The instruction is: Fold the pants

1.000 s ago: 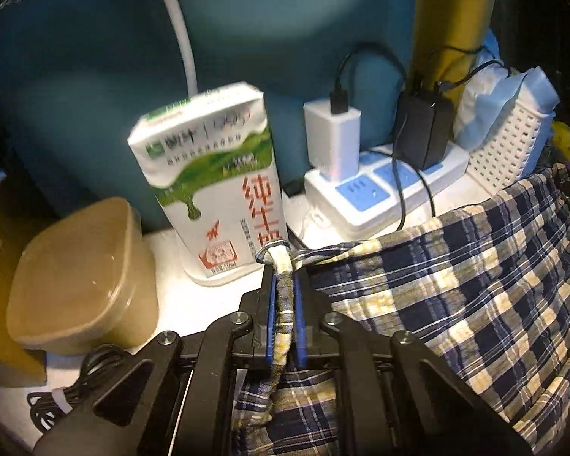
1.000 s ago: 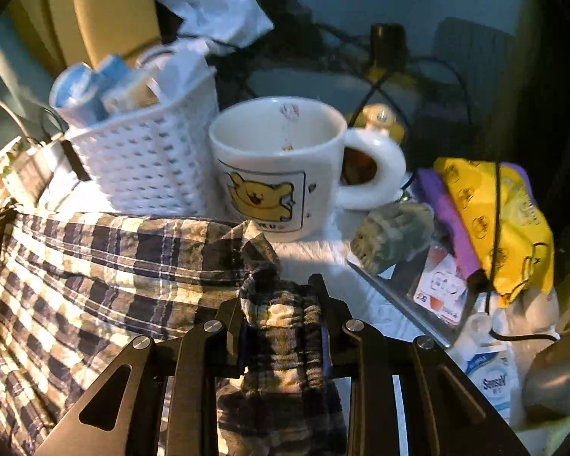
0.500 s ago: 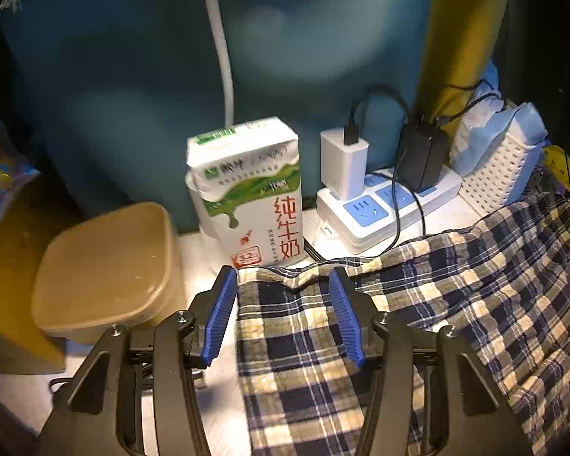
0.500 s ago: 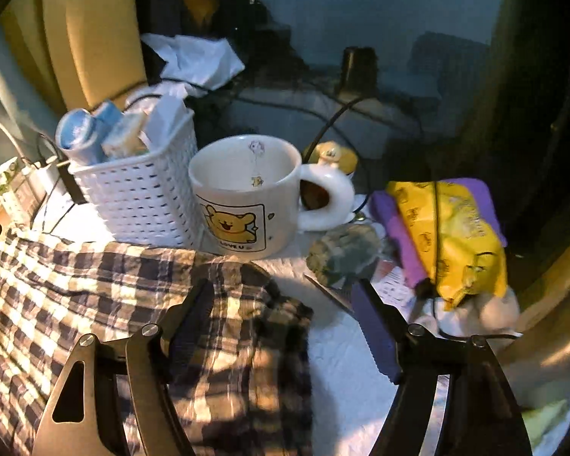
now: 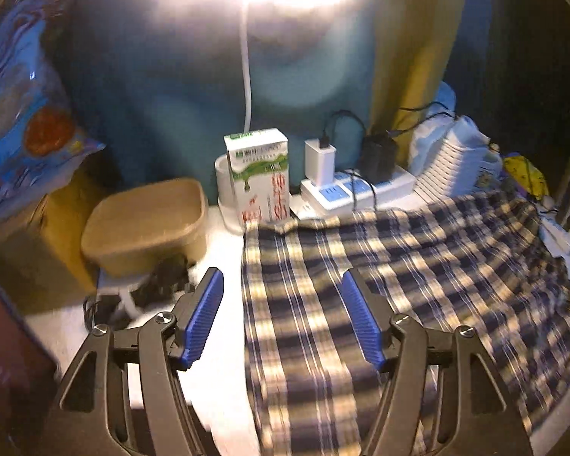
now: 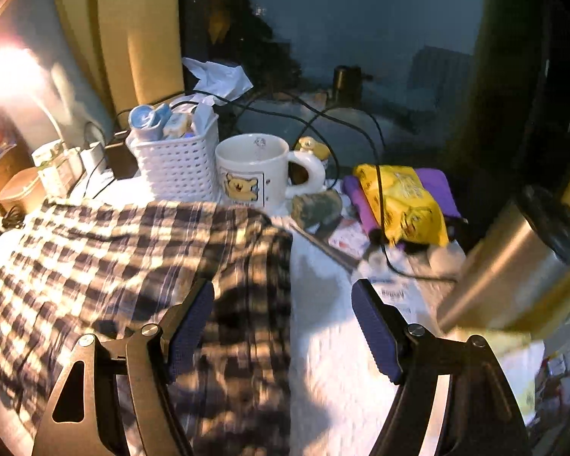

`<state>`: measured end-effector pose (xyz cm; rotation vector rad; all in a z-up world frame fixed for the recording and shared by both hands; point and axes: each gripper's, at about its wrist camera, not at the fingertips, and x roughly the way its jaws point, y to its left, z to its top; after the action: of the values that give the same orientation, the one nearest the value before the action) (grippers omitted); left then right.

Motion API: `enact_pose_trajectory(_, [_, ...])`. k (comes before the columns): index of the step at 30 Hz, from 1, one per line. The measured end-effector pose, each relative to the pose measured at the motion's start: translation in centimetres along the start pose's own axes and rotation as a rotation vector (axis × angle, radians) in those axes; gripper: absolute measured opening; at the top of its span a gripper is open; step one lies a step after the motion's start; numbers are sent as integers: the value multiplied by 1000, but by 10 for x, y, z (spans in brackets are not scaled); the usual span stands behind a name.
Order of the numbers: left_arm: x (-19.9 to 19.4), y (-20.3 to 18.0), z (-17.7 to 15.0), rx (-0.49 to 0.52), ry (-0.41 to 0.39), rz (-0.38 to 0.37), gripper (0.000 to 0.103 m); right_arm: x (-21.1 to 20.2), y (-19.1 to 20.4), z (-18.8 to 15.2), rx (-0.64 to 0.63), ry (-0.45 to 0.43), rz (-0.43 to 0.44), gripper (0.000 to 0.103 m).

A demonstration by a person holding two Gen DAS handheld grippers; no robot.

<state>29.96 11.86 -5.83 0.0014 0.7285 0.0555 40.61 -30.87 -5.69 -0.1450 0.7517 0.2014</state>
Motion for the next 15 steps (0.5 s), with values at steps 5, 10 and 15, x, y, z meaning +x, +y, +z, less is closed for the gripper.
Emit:
enact_pose_trajectory(5, [-23, -5, -33, -39, 19, -6, 65, -19, -1, -29, 12, 15, 12, 77])
enact_pose_trajectory(10, [-33, -9, -67, -77, 62, 3, 65, -26, -1, -52, 22, 32, 20, 77])
enact_pose_trajectory(15, [-39, -12, -104, -107, 124, 4, 65, -35, -3, -72, 47, 43, 34, 77])
